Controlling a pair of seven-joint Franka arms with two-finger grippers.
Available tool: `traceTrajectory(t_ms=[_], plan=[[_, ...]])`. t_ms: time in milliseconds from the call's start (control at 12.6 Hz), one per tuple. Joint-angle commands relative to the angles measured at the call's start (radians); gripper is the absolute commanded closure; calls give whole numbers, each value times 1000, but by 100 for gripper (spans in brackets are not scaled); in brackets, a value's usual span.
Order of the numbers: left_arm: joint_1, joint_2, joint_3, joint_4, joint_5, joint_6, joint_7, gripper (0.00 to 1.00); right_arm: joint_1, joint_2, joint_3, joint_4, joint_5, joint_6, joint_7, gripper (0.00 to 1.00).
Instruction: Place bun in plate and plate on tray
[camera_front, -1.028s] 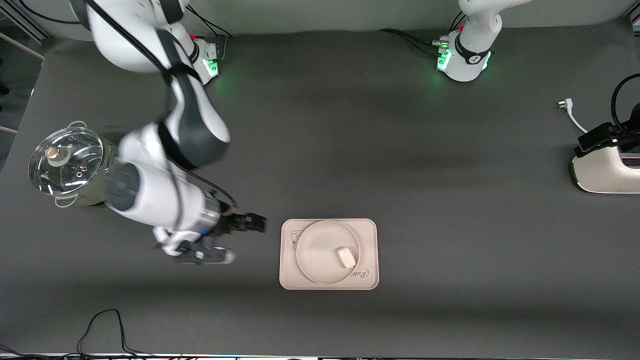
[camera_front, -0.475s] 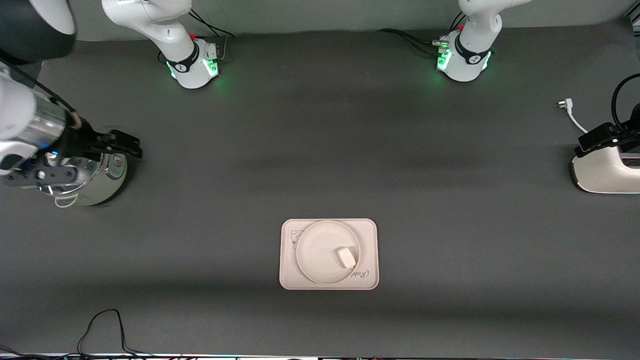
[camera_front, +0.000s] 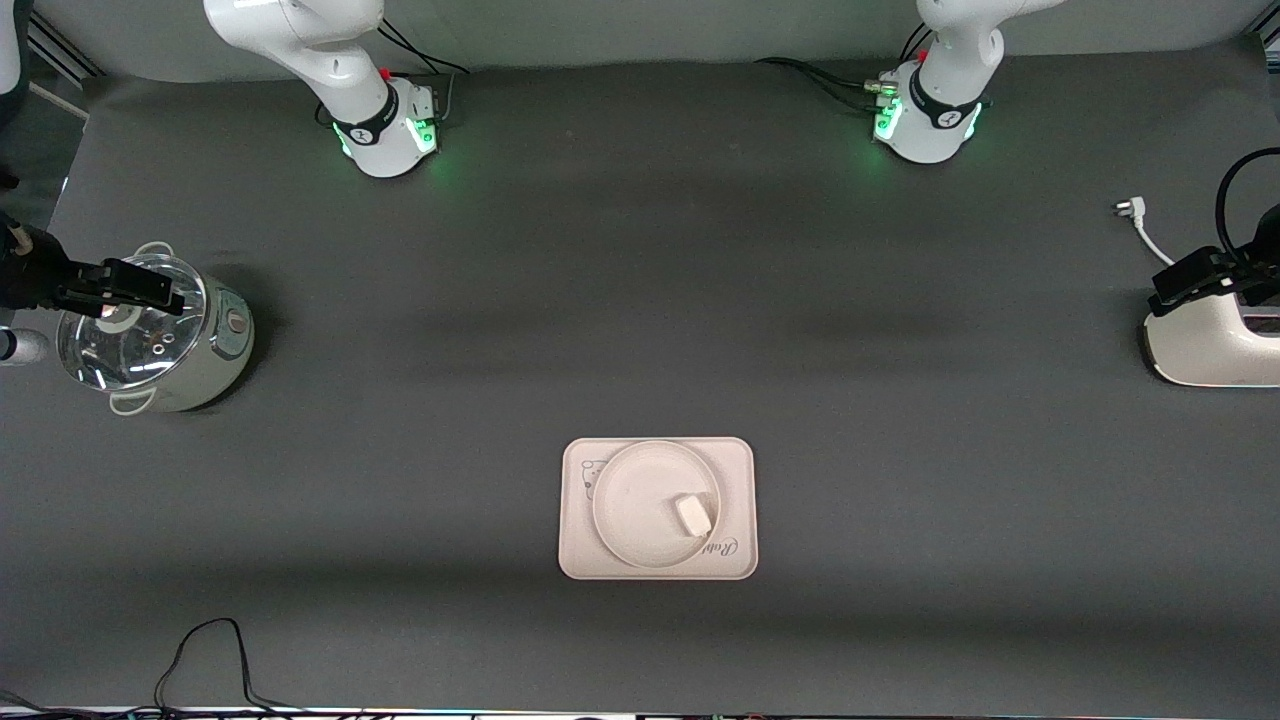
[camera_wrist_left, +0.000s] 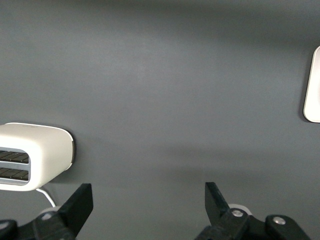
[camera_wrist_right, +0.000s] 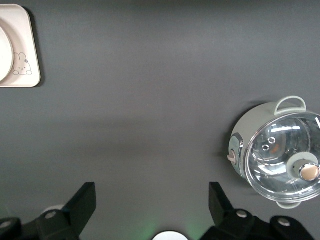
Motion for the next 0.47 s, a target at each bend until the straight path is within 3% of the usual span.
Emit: traceTrajectory(t_ms=[0,395], plan=[[-13,-2,5,14,18,-6,1,0,12,-49,-1,-72,-23,40,-1,0],[-11,-1,5,16,17,-6,-3,0,15,-49,0,-63,-65,40,-1,0]])
